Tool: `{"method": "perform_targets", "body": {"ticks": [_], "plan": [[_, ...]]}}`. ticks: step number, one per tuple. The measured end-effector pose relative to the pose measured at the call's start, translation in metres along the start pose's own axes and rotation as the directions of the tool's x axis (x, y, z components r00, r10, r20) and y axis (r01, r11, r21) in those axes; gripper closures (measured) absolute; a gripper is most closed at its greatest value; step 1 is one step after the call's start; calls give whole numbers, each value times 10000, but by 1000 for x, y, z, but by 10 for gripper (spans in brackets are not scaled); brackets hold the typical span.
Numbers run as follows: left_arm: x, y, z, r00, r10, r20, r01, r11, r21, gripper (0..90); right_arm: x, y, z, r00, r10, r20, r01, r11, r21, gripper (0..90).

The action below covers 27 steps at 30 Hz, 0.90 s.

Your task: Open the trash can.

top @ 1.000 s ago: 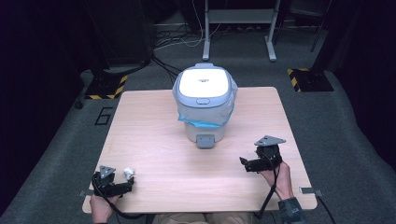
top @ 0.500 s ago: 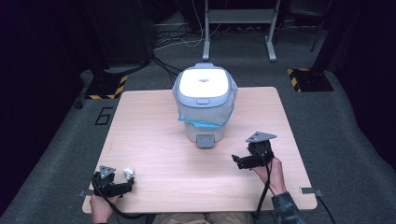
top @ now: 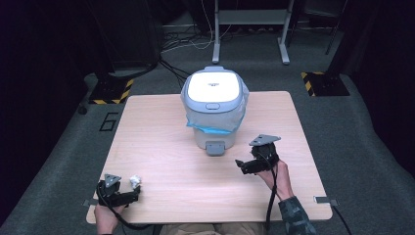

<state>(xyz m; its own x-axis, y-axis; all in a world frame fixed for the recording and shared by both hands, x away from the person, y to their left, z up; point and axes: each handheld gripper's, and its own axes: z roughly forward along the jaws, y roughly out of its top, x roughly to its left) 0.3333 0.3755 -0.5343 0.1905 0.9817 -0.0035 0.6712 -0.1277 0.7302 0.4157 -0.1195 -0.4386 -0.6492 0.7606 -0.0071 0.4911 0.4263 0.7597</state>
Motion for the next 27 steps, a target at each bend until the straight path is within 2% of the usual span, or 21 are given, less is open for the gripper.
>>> {"method": "perform_targets", "body": {"ticks": [27], "plan": [[0,0,0,10000,1,0,-1,10000,-1,0,17,30,32,9967,-493,-650,509,9984,231,51]]}}
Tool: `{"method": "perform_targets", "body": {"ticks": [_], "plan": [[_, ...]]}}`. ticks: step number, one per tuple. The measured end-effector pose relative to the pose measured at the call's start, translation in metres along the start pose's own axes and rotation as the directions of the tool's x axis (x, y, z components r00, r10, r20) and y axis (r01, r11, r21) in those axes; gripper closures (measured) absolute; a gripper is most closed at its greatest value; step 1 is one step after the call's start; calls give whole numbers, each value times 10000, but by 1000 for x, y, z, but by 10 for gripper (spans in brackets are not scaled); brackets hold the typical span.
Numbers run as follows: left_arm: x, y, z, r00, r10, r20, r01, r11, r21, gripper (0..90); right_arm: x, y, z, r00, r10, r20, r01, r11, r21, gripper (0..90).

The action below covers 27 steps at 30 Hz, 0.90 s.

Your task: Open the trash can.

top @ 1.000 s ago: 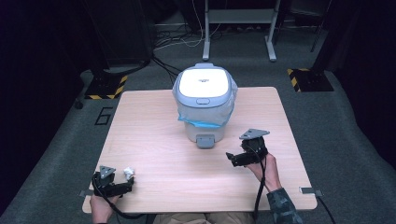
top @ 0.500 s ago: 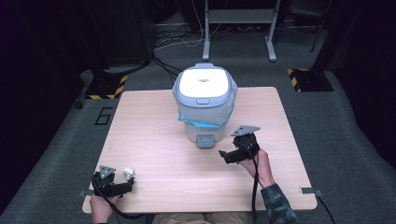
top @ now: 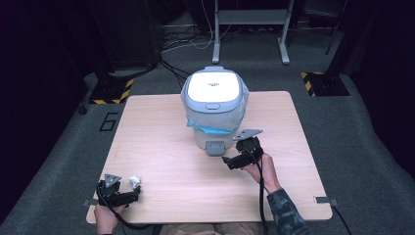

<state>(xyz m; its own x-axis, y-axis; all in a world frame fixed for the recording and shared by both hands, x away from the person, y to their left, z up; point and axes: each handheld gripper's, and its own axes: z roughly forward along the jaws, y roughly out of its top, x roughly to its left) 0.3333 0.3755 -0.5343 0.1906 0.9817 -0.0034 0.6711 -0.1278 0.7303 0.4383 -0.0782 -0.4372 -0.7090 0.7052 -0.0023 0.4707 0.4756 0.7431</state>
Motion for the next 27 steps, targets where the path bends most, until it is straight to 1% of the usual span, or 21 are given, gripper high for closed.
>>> {"method": "perform_targets", "body": {"ticks": [1,2,5,6,7,8,9,10,11,12,13,14,15,16,19,20,21,22,23,24,27], "plan": [[0,0,0,10000,-1,0,1,10000,0,0,1,1,0,10000,67,-22,-67,10000,44,51],[0,0,0,10000,-3,-1,3,10000,-2,0,1,2,2,10000,-23,-29,23,10000,-26,53],[0,0,0,10000,-2,-1,2,10000,-1,0,2,4,3,10000,-6,-87,5,10000,-30,76],[0,0,0,10000,-1,0,1,10000,0,0,3,5,4,9999,-134,-72,133,9998,-114,162],[0,0,0,10000,-4,2,4,10000,0,0,4,6,5,9995,-230,-221,226,9996,-150,284],[0,0,0,10000,-2,1,2,10000,2,0,5,6,7,9994,-290,-206,287,9995,-164,349],[0,0,0,10000,-2,-1,2,10000,0,0,6,7,10,9995,-282,-111,281,9995,-154,464],[0,0,0,10000,-2,-1,2,10000,-1,0,6,7,12,9994,-351,-52,350,9992,-172,521],[0,0,0,10000,-2,-1,2,10000,-1,0,6,7,12,9994,-351,-52,350,9992,-172,521],[0,0,0,10000,-5,1,5,10000,-1,0,7,7,16,9995,-314,18,315,9991,-285,689],[0,0,0,10000,-2,0,2,10000,0,0,8,7,18,9993,-354,80,357,9987,-371,765],[0,0,0,10000,-3,-1,3,10000,-1,0,9,7,19,9988,-467,118,471,9979,-437,811],[0,0,0,10000,-3,-1,3,10000,-1,0,9,7,19,9988,-467,118,471,9979,-437,811],[0,0,0,10000,-2,0,2,10000,1,0,11,7,25,9976,-596,341,615,9964,-581,900],[0,0,0,10000,-2,0,2,10000,-1,0,14,8,32,9951,-828,542,859,9946,-581,900],[0,0,0,10000,0,0,0,10000,2,0,15,8,34,9926,-1029,648,1067,9925,-593,900],[0,0,0,10000,-1,0,1,10000,2,0,17,9,36,9936,-895,685,938,9936,-633,900],[0,0,0,10000,-1,0,1,10000,2,0,17,9,38,9913,-1098,723,1146,9913,-649,900],[0,0,0,10000,-5,0,5,10000,-1,0,17,9,38,9913,-1098,723,1146,9913,-649,900],[0,0,0,10000,-1,1,1,10000,1,0,19,10,40,9924,-944,783,996,9929,-651,900],[0,0,0,10000,0,-1,0,10000,0,0,21,11,48,9898,-1087,926,1151,9911,-669,900]]}}
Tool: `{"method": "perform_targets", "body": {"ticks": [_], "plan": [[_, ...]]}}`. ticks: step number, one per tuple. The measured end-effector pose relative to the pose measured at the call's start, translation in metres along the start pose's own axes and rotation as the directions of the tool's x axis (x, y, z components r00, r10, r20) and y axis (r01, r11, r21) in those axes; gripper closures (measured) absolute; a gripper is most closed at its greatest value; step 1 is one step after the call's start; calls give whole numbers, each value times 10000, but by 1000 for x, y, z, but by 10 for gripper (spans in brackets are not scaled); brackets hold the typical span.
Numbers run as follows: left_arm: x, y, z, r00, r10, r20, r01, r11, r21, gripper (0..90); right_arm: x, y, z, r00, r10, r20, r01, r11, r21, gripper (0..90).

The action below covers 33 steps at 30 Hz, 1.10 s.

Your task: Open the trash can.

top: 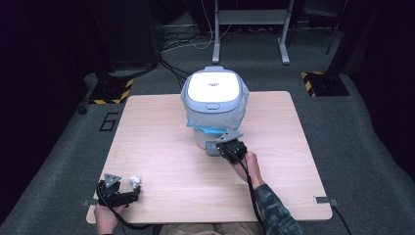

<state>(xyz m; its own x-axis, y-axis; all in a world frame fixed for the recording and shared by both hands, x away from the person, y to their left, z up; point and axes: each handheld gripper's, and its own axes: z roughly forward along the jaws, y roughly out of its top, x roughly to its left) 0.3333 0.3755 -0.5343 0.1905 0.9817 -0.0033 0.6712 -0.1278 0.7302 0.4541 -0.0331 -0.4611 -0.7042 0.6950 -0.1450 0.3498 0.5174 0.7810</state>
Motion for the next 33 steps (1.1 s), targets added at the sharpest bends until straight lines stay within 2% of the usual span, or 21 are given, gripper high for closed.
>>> {"method": "perform_targets", "body": {"ticks": [1,4,9,12,22,25,28,31,33], "plan": [[0,0,0,10000,-5,1,5,10000,-2,0,0,0,2,9998,-197,97,197,9998,22,900],[0,0,0,10000,-2,0,2,10000,-5,0,5,-2,10,9987,-209,472,206,9998,69,900],[0,0,0,10000,0,-2,0,10000,-8,0,9,-8,25,9980,-382,497,364,9987,367,900],[0,0,0,10000,1,-2,-1,10000,-6,0,11,-11,32,9960,-439,775,401,9979,502,900],[0,0,0,10000,-2,0,2,10000,-8,0,13,-14,39,9930,-584,1031,514,9962,698,900],[0,0,0,10000,-29,11,29,10000,11,0,14,-17,40,9915,-642,1132,578,9966,588,900],[0,0,0,10000,11,41,-11,10000,15,0,18,-19,41,9905,-424,1306,357,9979,534,900],[0,0,0,10000,30,59,-30,10000,13,0,20,-22,44,9888,-435,1429,352,9976,603,900],[0,0,0,10000,26,57,-26,10000,15,0,20,-26,48,9913,-231,1296,134,9971,755,900]]}}
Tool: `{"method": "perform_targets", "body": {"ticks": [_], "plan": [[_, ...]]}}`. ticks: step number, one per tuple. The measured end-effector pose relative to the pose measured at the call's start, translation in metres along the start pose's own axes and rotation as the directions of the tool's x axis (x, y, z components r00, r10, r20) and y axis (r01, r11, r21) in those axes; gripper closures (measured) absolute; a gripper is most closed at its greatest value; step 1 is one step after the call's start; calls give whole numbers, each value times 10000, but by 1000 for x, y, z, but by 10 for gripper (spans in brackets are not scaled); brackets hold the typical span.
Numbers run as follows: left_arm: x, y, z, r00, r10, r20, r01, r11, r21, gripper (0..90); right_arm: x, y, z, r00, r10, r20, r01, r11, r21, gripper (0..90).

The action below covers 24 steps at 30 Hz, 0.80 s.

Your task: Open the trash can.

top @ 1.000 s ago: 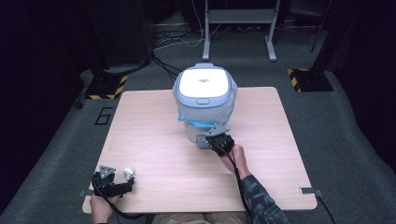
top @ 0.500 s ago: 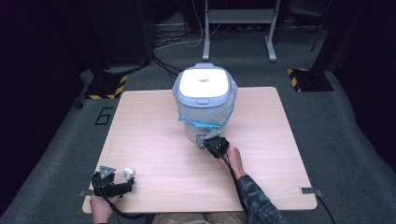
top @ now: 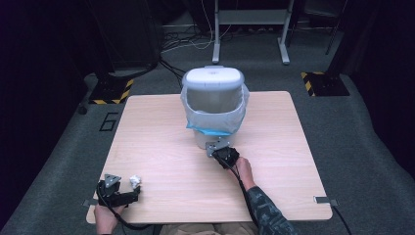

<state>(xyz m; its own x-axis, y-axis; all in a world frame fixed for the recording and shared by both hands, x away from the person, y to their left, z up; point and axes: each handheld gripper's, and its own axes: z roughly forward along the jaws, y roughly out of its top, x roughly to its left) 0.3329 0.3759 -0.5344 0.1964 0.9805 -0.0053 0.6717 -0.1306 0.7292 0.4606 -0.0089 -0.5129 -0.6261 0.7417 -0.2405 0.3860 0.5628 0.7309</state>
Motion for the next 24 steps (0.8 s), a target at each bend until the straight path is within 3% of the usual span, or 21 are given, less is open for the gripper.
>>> {"method": "perform_targets", "body": {"ticks": [3,5,24], "plan": [[0,0,0,10000,-37,0,37,10000,15,0,0,-4,1,9999,-80,132,84,9996,-284,900],[0,0,0,10000,-32,0,32,10000,15,0,-1,-7,2,9999,114,-69,-117,9988,-473,900],[-1,-1,0,9999,-144,3,144,9998,-123,1,0,-13,3,9994,352,58,-346,9953,-904,900]]}}
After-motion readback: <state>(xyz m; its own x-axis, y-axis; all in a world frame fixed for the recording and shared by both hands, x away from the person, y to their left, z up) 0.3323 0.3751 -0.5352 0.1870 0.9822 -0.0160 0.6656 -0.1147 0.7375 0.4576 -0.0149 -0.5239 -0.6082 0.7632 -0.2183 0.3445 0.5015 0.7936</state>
